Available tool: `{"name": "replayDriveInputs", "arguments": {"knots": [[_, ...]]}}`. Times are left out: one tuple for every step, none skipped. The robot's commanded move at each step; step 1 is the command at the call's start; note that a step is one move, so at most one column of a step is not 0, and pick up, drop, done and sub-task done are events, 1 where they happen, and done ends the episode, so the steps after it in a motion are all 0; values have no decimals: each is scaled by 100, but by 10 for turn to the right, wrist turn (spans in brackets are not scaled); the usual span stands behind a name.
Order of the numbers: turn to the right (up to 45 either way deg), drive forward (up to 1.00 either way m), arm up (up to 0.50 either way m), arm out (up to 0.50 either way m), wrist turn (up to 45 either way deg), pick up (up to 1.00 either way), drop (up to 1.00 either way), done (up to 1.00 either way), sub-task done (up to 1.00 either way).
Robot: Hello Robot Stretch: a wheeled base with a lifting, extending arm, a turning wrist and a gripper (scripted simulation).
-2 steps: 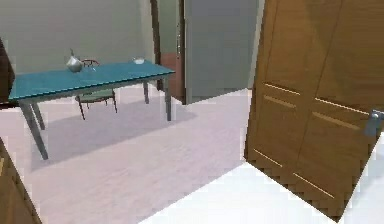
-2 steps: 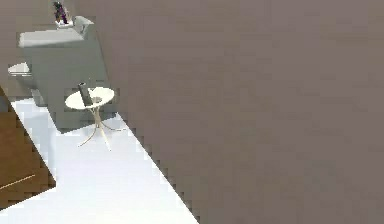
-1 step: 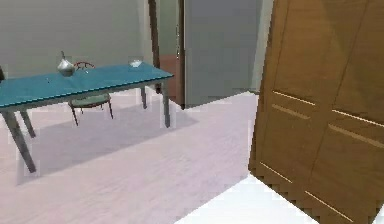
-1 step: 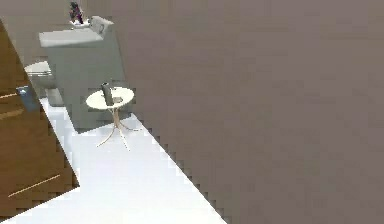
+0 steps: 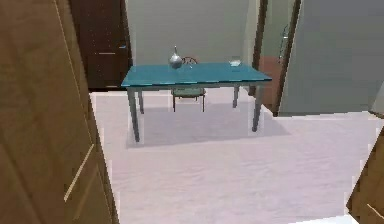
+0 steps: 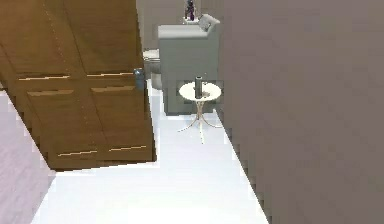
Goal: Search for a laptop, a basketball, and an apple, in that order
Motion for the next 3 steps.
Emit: {"name": "replayDriveInputs", "arguments": {"knots": [[0,100,0,0,0,0,0,0,0],[-60,0,0,0,0,0,0,0,0],[0,20,0,0,0,0,0,0,0]]}}
